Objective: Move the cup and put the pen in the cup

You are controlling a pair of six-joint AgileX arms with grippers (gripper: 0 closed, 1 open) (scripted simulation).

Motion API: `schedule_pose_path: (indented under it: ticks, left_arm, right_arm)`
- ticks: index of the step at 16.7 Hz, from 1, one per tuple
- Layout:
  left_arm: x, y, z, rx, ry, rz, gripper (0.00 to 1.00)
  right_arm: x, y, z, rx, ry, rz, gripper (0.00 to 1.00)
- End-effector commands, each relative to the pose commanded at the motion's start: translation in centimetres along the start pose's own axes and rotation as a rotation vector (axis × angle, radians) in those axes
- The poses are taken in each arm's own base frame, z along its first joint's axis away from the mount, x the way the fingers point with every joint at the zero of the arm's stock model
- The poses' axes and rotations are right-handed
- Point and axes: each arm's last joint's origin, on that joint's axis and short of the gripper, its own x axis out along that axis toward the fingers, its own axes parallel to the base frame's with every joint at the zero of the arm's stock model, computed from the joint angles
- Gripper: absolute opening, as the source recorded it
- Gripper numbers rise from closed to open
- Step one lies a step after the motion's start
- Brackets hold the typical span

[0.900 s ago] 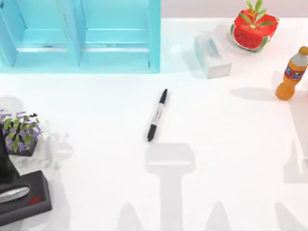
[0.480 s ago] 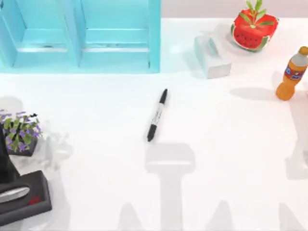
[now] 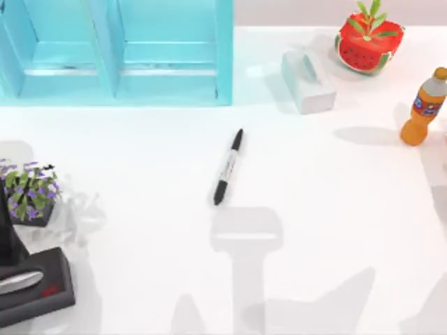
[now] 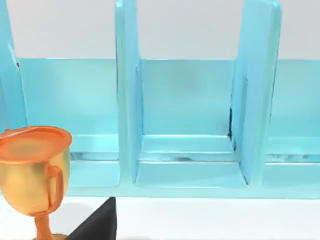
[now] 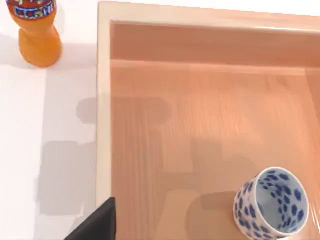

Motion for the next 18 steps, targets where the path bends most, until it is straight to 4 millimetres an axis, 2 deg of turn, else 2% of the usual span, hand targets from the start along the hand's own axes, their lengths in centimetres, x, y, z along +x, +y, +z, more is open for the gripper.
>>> schedule_pose_path:
  ticks: [4, 7, 10, 12, 15, 18]
  left_arm:
    - [0.0, 0.0, 0.0, 0.0, 0.0, 0.0, 1.0]
    - [0.0, 0.0, 0.0, 0.0, 0.0, 0.0, 1.0]
    - [0.0, 0.0, 0.0, 0.0, 0.0, 0.0, 1.0]
    - [0.0, 0.0, 0.0, 0.0, 0.0, 0.0, 1.0]
    - [0.0, 0.0, 0.0, 0.0, 0.0, 0.0, 1.0]
    - [0.0, 0.0, 0.0, 0.0, 0.0, 0.0, 1.0]
  right_arm:
    - [3.9, -3.5, 5.0, -0.021, 0.337, 0.028, 1.0]
    - [7.9, -6.5, 7.1, -0.021, 0.553, 0.078, 1.0]
    - [11.5, -9.0, 7.8, -0.011, 0.716, 0.136, 1.0]
    - [13.2, -10.2, 7.7, -0.004, 0.789, 0.168, 1.0]
    - [14.4, -11.0, 7.5, 0.002, 0.842, 0.194, 1.0]
    - [14.5, -11.0, 7.5, 0.002, 0.843, 0.195, 1.0]
